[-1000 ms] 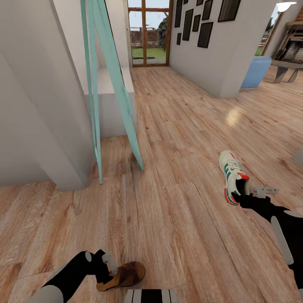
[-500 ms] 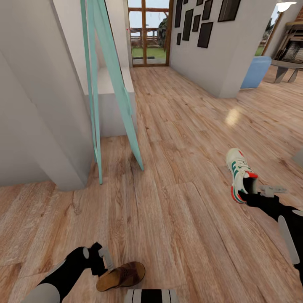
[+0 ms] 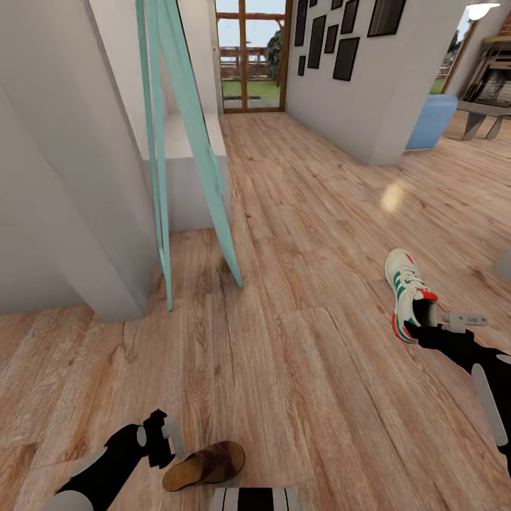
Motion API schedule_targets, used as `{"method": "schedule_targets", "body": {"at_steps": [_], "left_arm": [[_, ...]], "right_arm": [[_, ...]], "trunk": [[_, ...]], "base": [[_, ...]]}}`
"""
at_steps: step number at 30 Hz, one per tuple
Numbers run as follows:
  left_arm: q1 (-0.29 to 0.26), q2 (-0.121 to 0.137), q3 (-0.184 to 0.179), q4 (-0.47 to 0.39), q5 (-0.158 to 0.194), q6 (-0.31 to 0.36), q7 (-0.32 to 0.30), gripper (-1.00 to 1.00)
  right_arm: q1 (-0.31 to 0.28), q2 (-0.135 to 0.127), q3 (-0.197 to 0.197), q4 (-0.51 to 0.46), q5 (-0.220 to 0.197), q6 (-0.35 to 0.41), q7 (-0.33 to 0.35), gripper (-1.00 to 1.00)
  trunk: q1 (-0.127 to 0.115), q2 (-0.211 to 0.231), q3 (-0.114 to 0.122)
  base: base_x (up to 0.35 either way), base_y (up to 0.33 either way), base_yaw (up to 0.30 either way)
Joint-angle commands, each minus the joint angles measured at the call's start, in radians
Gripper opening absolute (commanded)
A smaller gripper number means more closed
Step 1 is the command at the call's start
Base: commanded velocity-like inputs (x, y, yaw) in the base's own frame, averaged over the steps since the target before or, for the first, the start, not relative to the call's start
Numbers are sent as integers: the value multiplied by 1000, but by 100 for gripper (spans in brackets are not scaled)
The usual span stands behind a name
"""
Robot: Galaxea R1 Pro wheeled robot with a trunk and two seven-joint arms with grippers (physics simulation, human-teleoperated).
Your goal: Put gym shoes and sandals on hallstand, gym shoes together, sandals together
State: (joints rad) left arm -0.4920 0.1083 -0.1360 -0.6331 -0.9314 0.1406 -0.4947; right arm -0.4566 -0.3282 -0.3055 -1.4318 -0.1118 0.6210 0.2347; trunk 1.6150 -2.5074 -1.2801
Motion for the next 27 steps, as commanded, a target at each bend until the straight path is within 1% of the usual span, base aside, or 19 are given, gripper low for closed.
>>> {"method": "schedule_targets", "body": {"at_steps": [1, 6, 7, 9, 15, 27], "left_arm": [[2, 0, -5, -2, -9, 5, -4, 100], [6, -5, -3, 1, -42, 5, -3, 100], [7, -5, -2, 1, -43, 5, -3, 100], [12, -5, -2, 2, -44, 5, -4, 100], [51, -8, -2, 1, -48, 4, -4, 100], [53, -9, 4, 1, -40, 2, -9, 100]], "right_arm": [[-1, 0, -1, -1, -9, 6, 0, -100], [-1, 0, -1, -1, -9, 6, 0, -100], [-1, 0, -1, -1, -9, 6, 0, -100], [-1, 0, -1, -1, -9, 6, 0, -100], [-1, 0, -1, -1, -9, 6, 1, -100], [-1, 0, -2, -2, -9, 6, 0, -100]], "trunk": [[0, 0, -1], [0, 0, -1], [0, 0, -1], [0, 0, -1], [0, 0, -1], [0, 0, -1]], "base": [[0, 0, 0], [0, 0, 0], [0, 0, 0], [0, 0, 0], [0, 0, 0], [0, 0, 0]]}}
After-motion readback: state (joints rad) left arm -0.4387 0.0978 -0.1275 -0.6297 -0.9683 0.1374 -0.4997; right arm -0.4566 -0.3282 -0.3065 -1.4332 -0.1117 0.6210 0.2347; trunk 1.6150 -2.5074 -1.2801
